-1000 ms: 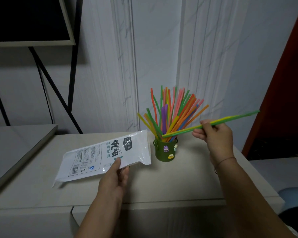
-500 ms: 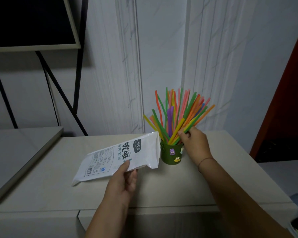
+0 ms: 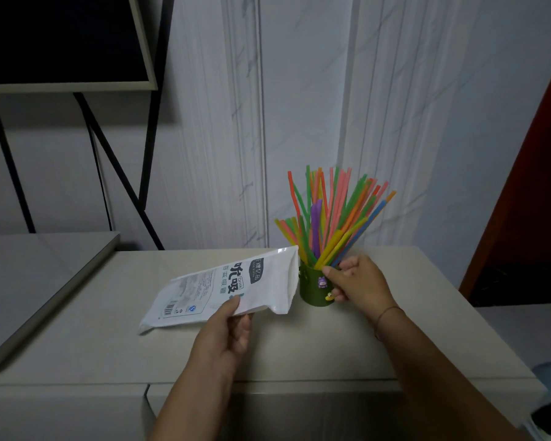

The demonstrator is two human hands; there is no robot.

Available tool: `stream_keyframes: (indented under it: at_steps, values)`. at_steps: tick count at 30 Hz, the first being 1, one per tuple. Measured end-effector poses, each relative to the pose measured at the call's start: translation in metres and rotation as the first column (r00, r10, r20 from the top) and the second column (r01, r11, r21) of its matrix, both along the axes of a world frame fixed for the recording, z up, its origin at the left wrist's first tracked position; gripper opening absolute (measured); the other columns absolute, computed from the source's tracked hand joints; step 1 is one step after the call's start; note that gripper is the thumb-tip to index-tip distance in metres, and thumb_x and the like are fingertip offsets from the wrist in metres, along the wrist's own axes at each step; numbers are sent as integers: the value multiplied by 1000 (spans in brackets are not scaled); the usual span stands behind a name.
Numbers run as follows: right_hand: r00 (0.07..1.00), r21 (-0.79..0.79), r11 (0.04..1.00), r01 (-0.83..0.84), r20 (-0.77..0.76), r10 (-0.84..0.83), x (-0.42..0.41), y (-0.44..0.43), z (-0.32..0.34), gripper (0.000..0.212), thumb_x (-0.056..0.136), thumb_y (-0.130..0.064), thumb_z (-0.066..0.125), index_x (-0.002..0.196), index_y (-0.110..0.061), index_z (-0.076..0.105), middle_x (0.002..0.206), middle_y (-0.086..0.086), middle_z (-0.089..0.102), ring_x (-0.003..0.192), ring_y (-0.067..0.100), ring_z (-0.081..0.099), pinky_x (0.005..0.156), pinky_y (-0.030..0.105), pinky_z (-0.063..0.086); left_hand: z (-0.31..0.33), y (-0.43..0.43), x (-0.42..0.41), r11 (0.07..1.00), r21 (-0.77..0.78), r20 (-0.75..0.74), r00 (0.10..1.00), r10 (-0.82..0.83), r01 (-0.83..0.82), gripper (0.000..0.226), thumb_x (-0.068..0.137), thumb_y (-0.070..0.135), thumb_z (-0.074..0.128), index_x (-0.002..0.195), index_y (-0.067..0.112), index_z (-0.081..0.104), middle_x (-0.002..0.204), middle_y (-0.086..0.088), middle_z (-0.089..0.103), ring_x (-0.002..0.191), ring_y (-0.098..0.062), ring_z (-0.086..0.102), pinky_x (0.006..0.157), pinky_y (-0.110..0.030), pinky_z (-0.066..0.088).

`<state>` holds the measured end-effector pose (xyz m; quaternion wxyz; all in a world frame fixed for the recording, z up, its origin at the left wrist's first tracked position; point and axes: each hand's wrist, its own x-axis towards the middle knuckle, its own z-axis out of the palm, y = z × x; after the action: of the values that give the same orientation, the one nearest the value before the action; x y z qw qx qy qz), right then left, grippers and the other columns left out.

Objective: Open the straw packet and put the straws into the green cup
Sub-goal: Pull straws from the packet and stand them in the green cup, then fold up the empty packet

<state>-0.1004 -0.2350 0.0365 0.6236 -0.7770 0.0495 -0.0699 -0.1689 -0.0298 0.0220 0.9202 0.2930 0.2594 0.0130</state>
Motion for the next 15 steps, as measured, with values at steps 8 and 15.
stream_keyframes:
  at_steps: [8,15]
  values:
    - [847,-19,854,-520,-141,512,-48,9,30,5,86,-9,63,88,-4,63,77,14,64,59,10,61,57,18,52,35,24,-27,989,57,85,987,-138,133,9,84,-6,55,87,1,60,51,-5,65,36,-7,57,32,-11,40]
    - [810,-108,833,-543,194,553,-71,40,60,58,78,-12,73,129,-22,47,127,0,58,118,9,55,104,33,44,81,13,-54,941,22,114,935,-337,337,25,60,-5,53,84,-4,58,51,-8,52,29,-8,46,28,-10,36]
